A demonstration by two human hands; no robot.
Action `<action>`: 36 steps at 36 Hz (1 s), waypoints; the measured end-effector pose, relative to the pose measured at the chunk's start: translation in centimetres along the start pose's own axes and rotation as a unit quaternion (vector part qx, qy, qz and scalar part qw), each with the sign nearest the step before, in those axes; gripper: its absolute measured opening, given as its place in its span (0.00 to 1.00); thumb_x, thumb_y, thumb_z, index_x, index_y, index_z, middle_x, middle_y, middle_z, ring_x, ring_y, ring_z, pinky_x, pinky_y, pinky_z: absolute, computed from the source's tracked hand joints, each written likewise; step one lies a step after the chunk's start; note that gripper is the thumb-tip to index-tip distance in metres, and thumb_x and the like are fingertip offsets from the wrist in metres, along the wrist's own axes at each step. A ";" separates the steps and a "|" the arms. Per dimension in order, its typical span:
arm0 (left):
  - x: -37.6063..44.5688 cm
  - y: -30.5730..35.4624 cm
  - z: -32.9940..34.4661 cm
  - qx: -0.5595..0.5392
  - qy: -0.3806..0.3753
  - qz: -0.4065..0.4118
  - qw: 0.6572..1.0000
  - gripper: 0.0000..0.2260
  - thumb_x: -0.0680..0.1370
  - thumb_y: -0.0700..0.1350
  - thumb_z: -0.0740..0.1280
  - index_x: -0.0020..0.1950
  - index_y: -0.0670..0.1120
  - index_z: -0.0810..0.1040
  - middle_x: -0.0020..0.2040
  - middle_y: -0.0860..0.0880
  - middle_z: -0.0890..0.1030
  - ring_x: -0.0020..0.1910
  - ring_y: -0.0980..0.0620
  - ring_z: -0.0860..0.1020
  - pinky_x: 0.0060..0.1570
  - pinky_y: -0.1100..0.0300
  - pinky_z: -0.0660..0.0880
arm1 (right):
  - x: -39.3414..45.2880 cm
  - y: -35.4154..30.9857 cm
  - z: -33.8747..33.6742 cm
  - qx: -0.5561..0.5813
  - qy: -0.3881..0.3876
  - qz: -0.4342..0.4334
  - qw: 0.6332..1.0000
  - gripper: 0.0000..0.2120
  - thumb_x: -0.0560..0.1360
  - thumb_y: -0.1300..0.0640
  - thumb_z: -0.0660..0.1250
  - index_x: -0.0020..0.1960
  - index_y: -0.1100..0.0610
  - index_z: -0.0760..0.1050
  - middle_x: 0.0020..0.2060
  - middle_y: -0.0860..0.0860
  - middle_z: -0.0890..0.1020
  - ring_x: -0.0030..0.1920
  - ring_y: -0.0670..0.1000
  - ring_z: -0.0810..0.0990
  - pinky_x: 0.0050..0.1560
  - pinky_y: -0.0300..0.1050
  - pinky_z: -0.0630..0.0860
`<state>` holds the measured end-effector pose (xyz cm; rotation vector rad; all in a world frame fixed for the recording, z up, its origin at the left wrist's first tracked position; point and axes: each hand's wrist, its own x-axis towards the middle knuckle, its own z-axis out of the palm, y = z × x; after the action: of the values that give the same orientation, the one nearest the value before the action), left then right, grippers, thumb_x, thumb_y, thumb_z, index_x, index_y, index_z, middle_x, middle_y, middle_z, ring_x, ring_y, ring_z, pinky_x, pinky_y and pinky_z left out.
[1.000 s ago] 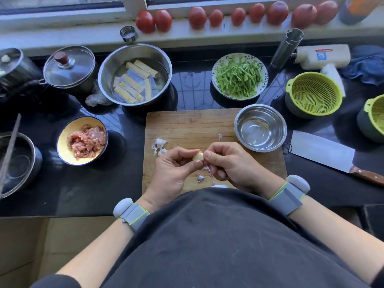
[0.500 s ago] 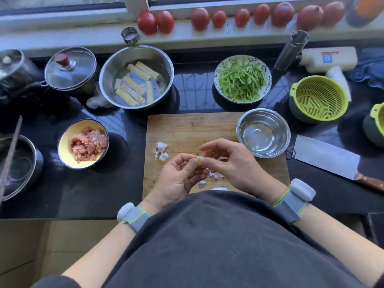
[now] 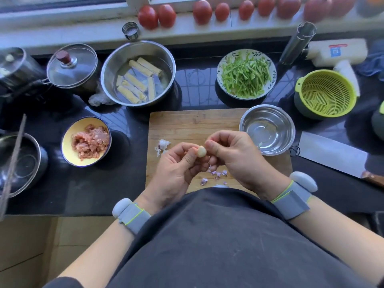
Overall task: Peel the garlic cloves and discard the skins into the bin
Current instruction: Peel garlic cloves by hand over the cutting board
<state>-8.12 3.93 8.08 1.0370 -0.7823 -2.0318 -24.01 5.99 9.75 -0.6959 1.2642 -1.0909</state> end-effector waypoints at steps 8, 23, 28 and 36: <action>-0.2 0.6 0.0 -0.134 -0.027 -0.116 0.984 0.12 0.81 0.44 0.61 0.44 0.42 0.81 0.38 0.45 0.79 0.36 0.51 0.79 0.42 0.61 0.80 | 0.2 1.0 -0.5 -0.082 0.040 -0.006 0.996 0.11 0.81 0.70 0.62 0.49 0.60 0.81 0.33 0.54 0.82 0.33 0.52 0.81 0.37 0.44 0.81; -0.2 0.4 0.0 -0.096 -0.001 -0.089 0.991 0.11 0.79 0.43 0.62 0.45 0.43 0.83 0.38 0.44 0.80 0.37 0.51 0.79 0.41 0.60 0.79 | -1.3 -1.0 -0.2 -0.177 0.008 -0.051 0.983 0.04 0.75 0.66 0.72 0.44 0.59 0.84 0.31 0.51 0.84 0.30 0.51 0.79 0.34 0.43 0.78; -0.3 0.2 0.1 -0.052 0.012 -0.048 0.997 0.09 0.78 0.43 0.63 0.44 0.43 0.82 0.38 0.44 0.81 0.37 0.50 0.79 0.41 0.60 0.79 | -1.4 -1.0 -0.2 -0.239 0.023 -0.070 0.968 0.04 0.75 0.64 0.72 0.43 0.56 0.84 0.31 0.51 0.84 0.29 0.51 0.80 0.34 0.43 0.80; -0.2 0.0 -0.5 0.138 0.034 0.067 0.988 0.08 0.76 0.46 0.69 0.48 0.40 0.81 0.40 0.44 0.83 0.40 0.48 0.80 0.45 0.56 0.79 | -1.5 -0.9 -0.1 -0.363 0.046 -0.119 0.923 0.05 0.75 0.60 0.72 0.42 0.53 0.85 0.27 0.41 0.80 0.29 0.42 0.79 0.35 0.30 0.71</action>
<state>-7.62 4.03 7.95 1.1664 -1.0893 -1.7989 -24.31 7.06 11.14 -1.3984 1.7164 -0.8322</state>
